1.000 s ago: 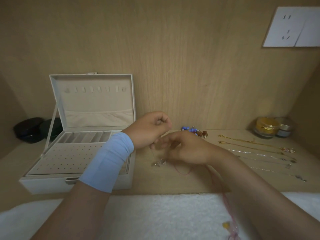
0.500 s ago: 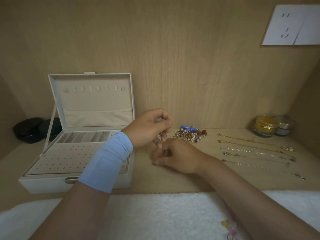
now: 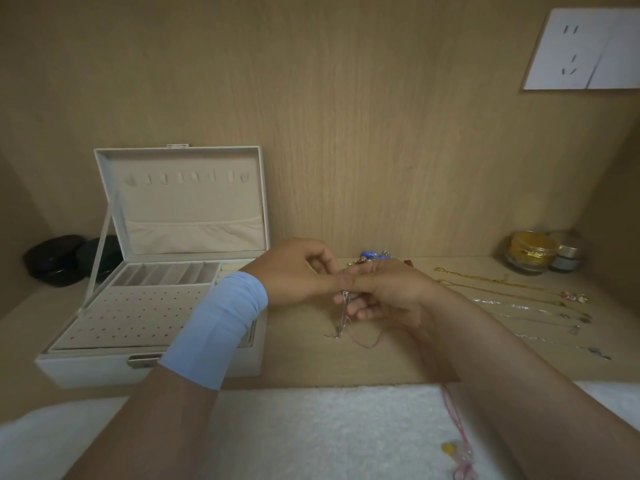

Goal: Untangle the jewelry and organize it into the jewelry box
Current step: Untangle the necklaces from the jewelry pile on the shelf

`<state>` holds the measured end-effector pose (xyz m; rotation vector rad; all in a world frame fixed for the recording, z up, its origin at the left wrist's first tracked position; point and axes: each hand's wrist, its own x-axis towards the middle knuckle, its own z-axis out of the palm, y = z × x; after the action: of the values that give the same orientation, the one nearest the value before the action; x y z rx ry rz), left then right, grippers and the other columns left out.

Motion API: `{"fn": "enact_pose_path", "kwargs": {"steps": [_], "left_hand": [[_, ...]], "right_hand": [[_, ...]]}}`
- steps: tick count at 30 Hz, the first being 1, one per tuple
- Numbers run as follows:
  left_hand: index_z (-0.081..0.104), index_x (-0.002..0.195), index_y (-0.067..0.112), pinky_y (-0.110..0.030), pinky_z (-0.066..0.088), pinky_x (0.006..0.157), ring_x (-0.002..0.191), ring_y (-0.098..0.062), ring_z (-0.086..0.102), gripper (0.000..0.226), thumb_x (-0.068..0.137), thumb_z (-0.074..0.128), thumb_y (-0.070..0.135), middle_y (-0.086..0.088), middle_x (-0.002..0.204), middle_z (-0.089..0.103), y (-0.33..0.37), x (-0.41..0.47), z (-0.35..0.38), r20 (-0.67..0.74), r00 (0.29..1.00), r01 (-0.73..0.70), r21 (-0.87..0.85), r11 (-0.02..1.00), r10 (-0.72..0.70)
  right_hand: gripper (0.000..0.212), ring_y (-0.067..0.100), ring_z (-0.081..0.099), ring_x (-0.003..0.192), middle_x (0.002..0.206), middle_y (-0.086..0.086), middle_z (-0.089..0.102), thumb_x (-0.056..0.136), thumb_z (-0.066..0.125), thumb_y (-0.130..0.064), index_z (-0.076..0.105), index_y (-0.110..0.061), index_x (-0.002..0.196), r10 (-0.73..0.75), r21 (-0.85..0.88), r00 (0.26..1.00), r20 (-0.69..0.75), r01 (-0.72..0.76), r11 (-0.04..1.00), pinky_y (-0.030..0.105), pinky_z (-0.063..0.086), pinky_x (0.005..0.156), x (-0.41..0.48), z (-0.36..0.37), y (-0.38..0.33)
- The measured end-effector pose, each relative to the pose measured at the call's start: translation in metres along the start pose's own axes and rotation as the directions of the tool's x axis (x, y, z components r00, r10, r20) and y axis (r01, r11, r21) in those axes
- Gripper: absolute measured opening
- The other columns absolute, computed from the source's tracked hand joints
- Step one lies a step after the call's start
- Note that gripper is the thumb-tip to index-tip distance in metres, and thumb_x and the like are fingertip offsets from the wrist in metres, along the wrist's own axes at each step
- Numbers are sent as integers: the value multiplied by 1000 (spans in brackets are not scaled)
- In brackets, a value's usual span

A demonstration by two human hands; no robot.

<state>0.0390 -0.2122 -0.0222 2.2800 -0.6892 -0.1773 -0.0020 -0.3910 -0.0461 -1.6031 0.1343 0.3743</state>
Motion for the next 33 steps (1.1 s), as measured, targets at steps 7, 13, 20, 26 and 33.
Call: {"fn": "enact_pose_path", "kwargs": {"steps": [7,13,20,26,33], "left_hand": [[78,87,23,-15,49,72,63,10,60,16,73,85,20,10,80,74,-2,0,1,-38,997,-64,-20,998,63],[81,88,26,-6,45,69,75,8,65,13,76,82,22,13,80,75,-6,2,-1,-47,998,-30,0,1000,30],[80,81,27,-10,43,66,67,12,60,6,80,76,31,16,75,73,-2,0,-1,-61,998,-4,32,999,6],[79,79,27,-14,44,67,64,10,59,11,74,82,37,16,73,72,-4,3,2,-77,996,50,75,996,-44],[79,76,27,-20,51,76,70,2,65,5,79,75,27,11,74,74,-5,2,-3,-52,994,91,-26,995,-93]], "right_hand": [[13,10,71,67,85,5,76,94,65,-23,70,-10,95,49,78,997,54,-53,996,21,58,61,1,0,-1],[20,18,75,78,94,13,76,102,50,-11,68,-3,98,36,233,991,131,-66,970,27,62,69,-1,2,-2],[18,18,75,73,83,13,76,100,54,-8,68,0,90,80,300,996,33,-86,950,28,63,67,-4,7,-6],[12,18,74,72,76,7,74,101,55,-10,63,-2,98,62,267,997,-35,-50,962,30,62,70,1,13,-4],[36,19,74,76,96,14,73,92,61,3,56,-1,128,-22,258,999,37,11,966,27,61,64,1,7,-3]]}}
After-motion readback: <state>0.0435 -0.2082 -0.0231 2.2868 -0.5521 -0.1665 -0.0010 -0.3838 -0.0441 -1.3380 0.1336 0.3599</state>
